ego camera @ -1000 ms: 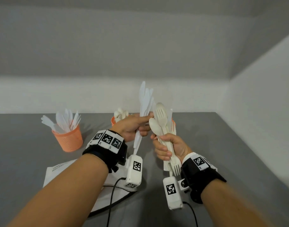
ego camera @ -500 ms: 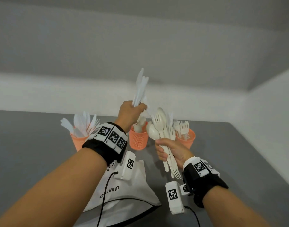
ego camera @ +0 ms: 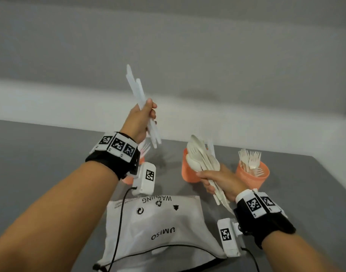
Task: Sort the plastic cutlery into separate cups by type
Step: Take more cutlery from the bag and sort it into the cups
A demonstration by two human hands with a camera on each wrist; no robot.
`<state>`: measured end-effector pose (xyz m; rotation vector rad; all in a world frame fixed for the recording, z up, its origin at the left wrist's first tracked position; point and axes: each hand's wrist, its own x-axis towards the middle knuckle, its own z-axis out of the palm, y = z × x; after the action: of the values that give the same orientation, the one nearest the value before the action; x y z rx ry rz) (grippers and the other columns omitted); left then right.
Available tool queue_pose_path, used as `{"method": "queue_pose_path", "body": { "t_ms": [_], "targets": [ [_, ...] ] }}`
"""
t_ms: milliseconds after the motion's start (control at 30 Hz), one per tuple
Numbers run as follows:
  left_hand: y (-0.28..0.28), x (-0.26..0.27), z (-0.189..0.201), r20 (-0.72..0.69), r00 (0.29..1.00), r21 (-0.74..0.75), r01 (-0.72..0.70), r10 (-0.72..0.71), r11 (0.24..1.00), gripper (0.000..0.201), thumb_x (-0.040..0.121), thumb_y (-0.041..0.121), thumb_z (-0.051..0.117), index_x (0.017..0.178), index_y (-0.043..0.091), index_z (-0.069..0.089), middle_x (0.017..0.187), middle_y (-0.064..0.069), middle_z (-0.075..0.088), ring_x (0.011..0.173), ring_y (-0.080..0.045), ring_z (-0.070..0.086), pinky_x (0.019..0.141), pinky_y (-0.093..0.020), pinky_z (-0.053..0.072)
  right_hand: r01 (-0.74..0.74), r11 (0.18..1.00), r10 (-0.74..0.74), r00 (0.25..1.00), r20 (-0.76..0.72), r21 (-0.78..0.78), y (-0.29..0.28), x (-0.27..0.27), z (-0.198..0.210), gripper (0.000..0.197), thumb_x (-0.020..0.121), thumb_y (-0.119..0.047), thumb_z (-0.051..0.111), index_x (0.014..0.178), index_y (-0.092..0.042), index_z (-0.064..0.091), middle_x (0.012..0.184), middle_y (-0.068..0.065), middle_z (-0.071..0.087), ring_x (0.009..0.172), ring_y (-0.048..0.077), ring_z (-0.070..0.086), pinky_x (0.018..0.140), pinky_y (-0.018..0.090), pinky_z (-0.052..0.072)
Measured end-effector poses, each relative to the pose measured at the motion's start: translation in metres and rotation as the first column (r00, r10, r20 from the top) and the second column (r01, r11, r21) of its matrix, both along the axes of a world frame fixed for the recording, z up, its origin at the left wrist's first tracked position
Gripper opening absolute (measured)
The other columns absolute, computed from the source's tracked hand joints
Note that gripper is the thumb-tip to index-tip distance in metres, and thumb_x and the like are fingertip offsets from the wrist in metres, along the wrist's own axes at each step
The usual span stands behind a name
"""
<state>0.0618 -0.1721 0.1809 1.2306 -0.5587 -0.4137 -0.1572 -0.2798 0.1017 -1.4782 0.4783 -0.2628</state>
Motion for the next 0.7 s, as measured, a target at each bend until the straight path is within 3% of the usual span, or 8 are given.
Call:
{"method": "queue_pose_path", "body": {
  "t_ms": [100, 233, 333, 400, 567, 700],
  "targets": [
    [0.016, 0.027, -0.011, 0.098, 0.983, -0.017, -0.156, 0.157, 0.988, 0.025, 0.095, 0.03, 0.05, 0.075, 0.015, 0.052, 0.05, 0.006, 0.043, 0.048, -0.01, 0.045, 0.061, -0.027, 0.046, 0.077, 0.997, -0.078, 0.995, 0.068, 0.012, -0.004, 0.007, 0.006, 0.016, 0.085, -0.002, 0.058, 0.071, -0.01, 0.056, 0.046, 0.004, 0.042, 0.032, 0.011, 0.034, 0.035, 0.018, 0.027],
    [0.022, 0.039, -0.045, 0.232, 0.94, 0.104, -0.279, 0.25, 0.955, 0.031, 0.092, 0.034, 0.054, 0.068, 0.015, 0.054, 0.054, 0.0, 0.046, 0.044, -0.006, 0.045, 0.055, -0.018, 0.043, 0.129, 0.992, -0.127, 0.984, 0.127, -0.01, -0.004, 0.014, 0.013, 0.025, 0.085, -0.005, 0.06, 0.062, -0.014, 0.056, 0.046, 0.003, 0.042, 0.033, 0.011, 0.035, 0.035, 0.018, 0.029],
    [0.022, 0.039, -0.067, 0.322, 0.905, 0.137, -0.335, 0.278, 0.932, 0.03, 0.092, 0.031, 0.055, 0.069, 0.01, 0.055, 0.055, -0.001, 0.051, 0.042, 0.002, 0.047, 0.051, -0.009, 0.041, 0.148, 0.987, -0.14, 0.983, 0.119, -0.058, -0.006, 0.016, 0.01, 0.016, 0.08, -0.013, 0.066, 0.067, -0.013, 0.056, 0.048, 0.004, 0.043, 0.036, 0.013, 0.036, 0.036, 0.021, 0.031],
    [0.019, 0.04, -0.072, 0.342, 0.903, 0.151, -0.325, 0.259, 0.934, 0.027, 0.091, 0.028, 0.056, 0.069, 0.013, 0.055, 0.057, 0.0, 0.053, 0.049, 0.0, 0.052, 0.054, -0.007, 0.043, 0.165, 0.984, -0.157, 0.981, 0.115, -0.06, -0.007, 0.016, 0.006, 0.012, 0.078, -0.014, 0.067, 0.073, -0.011, 0.056, 0.05, 0.004, 0.043, 0.037, 0.012, 0.038, 0.036, 0.02, 0.033],
    [0.013, 0.049, -0.07, 0.355, 0.923, 0.306, -0.265, 0.149, 0.914, 0.022, 0.092, 0.024, 0.054, 0.071, 0.018, 0.056, 0.061, 0.003, 0.057, 0.062, -0.01, 0.055, 0.07, -0.025, 0.044, 0.184, 0.981, -0.177, 0.98, 0.096, -0.065, -0.008, 0.018, 0.005, 0.011, 0.083, -0.009, 0.063, 0.075, -0.01, 0.056, 0.053, 0.008, 0.043, 0.038, 0.013, 0.038, 0.037, 0.02, 0.035],
    [0.015, 0.057, -0.069, 0.311, 0.95, 0.537, -0.185, 0.011, 0.823, 0.02, 0.091, 0.02, 0.054, 0.075, 0.01, 0.059, 0.068, 0.002, 0.06, 0.073, -0.018, 0.058, 0.08, -0.034, 0.044, 0.184, 0.98, -0.177, 0.98, 0.096, -0.076, -0.007, 0.018, 0.007, 0.011, 0.082, -0.01, 0.063, 0.073, -0.01, 0.056, 0.052, 0.007, 0.043, 0.039, 0.013, 0.038, 0.037, 0.02, 0.034]
  ]
}}
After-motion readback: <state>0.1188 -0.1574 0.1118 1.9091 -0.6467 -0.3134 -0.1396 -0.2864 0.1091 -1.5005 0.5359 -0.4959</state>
